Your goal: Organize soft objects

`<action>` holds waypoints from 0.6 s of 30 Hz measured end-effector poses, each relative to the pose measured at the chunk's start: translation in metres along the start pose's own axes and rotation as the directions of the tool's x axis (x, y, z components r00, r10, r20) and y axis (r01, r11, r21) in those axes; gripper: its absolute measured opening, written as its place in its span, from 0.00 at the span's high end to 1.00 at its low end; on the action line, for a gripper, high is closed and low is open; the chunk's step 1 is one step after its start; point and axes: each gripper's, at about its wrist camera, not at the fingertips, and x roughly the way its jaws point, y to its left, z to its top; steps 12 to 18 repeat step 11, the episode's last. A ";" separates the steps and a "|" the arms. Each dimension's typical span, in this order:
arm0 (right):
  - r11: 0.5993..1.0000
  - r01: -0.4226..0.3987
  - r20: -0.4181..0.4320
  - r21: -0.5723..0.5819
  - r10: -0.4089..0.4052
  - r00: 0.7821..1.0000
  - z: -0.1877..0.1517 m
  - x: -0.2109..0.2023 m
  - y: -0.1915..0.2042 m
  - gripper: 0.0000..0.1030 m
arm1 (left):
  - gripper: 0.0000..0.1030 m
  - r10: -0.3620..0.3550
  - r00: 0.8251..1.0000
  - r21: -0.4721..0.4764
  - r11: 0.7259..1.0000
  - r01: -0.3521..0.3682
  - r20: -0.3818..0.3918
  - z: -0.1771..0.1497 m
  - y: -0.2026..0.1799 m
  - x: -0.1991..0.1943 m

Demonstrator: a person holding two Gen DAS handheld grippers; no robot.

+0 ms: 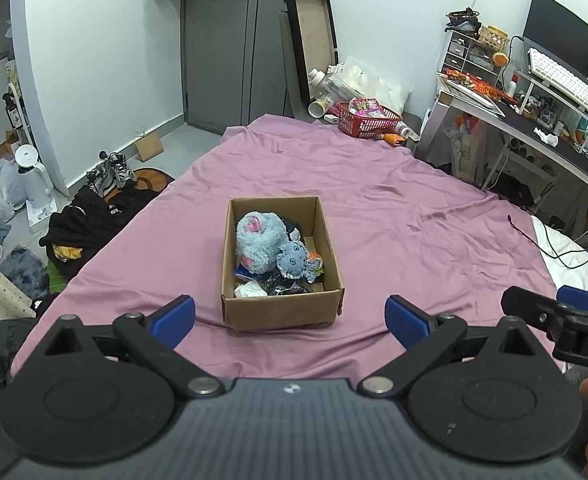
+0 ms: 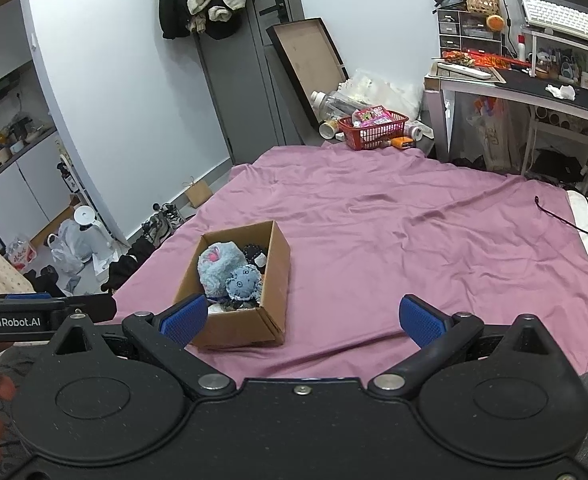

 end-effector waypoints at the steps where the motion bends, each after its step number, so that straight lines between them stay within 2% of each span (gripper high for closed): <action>1: 1.000 0.000 0.002 -0.001 0.000 1.000 0.000 -0.001 0.000 0.00 | 0.03 -0.001 1.000 -0.002 1.000 0.001 0.001 0.000 0.000 0.000; 18: 1.000 0.001 0.004 0.009 -0.001 1.000 0.002 0.000 -0.002 0.00 | 0.03 -0.010 1.000 0.030 1.000 0.010 -0.004 0.001 -0.013 -0.002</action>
